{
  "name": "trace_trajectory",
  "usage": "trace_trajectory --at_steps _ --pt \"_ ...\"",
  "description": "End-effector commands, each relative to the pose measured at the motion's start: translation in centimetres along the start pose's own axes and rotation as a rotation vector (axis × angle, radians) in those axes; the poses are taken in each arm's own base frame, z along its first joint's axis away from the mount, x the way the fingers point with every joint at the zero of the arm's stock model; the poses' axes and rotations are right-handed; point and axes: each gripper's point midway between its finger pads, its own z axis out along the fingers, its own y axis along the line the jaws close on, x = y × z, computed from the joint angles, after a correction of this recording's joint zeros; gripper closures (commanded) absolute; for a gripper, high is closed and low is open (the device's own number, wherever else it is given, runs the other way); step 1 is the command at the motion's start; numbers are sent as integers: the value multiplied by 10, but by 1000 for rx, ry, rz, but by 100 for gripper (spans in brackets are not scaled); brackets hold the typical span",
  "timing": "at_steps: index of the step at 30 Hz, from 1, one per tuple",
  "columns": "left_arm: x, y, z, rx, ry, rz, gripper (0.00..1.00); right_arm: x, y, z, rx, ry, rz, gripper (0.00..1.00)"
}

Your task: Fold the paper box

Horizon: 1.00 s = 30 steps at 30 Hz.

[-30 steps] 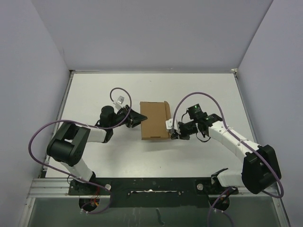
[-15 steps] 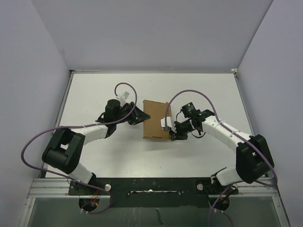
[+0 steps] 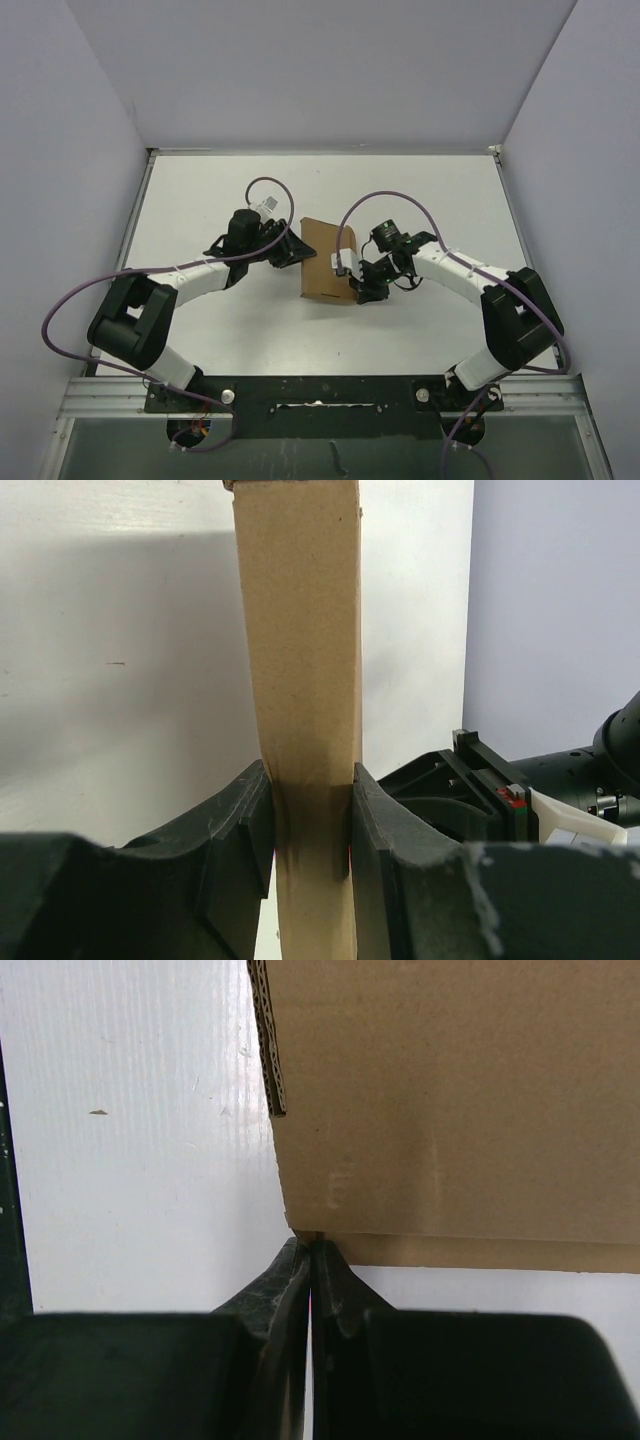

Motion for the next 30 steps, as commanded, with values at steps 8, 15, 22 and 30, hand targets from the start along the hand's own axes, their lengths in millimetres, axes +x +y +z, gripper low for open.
trace_trajectory --at_steps 8,15,22,30 --pt "-8 3 -4 91 -3 -41 92 -31 -24 -6 71 -83 -33 100" --pt "-14 7 -9 145 -12 -98 92 -27 -23 -3 71 -75 -41 100" --pt "-13 7 -7 239 8 -187 92 -26 -23 0 74 -64 -60 100" --pt "-12 9 -4 259 20 -212 93 -23 -25 4 73 -41 -47 100"
